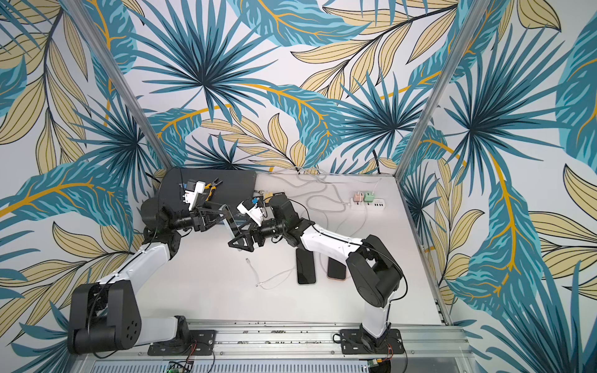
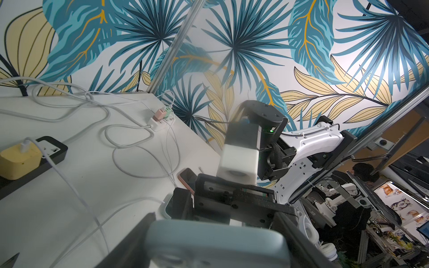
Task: Unplug the charging cable from the phone
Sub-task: Place the phone at the center of the board.
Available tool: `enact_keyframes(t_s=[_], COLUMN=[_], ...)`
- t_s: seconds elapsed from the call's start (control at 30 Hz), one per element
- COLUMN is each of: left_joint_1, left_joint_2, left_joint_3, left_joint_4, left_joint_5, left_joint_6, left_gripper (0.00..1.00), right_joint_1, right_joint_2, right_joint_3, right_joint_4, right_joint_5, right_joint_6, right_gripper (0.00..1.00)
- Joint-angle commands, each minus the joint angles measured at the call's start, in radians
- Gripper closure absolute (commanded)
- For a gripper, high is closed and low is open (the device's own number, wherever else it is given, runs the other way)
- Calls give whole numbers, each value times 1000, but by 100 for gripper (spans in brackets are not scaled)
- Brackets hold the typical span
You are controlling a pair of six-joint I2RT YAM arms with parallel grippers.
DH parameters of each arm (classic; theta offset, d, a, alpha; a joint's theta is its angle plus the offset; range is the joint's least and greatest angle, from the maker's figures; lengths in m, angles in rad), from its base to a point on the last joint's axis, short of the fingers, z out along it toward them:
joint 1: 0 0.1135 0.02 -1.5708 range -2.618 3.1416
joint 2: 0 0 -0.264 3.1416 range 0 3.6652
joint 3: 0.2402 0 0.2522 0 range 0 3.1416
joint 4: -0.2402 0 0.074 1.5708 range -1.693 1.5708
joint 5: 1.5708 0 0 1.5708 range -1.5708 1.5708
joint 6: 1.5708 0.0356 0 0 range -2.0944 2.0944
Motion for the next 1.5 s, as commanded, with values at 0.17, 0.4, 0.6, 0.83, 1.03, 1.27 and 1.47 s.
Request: enact_keyframes(t_s=[0.17,0.4,0.6,0.83,1.03,1.27,1.47], left_joint_1=[6,6,6,7,14,37,42], left_joint_2=[-23,-20,-16,-13,-13,-19,-26], left_joint_3=[-6,-7,-8,-10,-12,12,77], left_joint_4=[50,54,55,50,32,-151,-493], left_joint_5=[4,4,5,10,-8,-80,-178], left_joint_6=[-13,-11,-7,15,48,166,406], left_gripper=[90,90,90,22,0,0,0], right_joint_1=[-9,-9,-12,-12,-12,-4,25], right_joint_2=[40,44,44,33,13,-17,-21], right_joint_3=[14,2,-6,-16,-48,-59,-40], right_joint_4=[84,128,134,118,60,-178,-352], right_joint_5=[-96,-115,-121,-106,-65,96,283], right_joint_6=[42,65,73,78,76,29,15], right_gripper=[13,25,36,52,52,53,53])
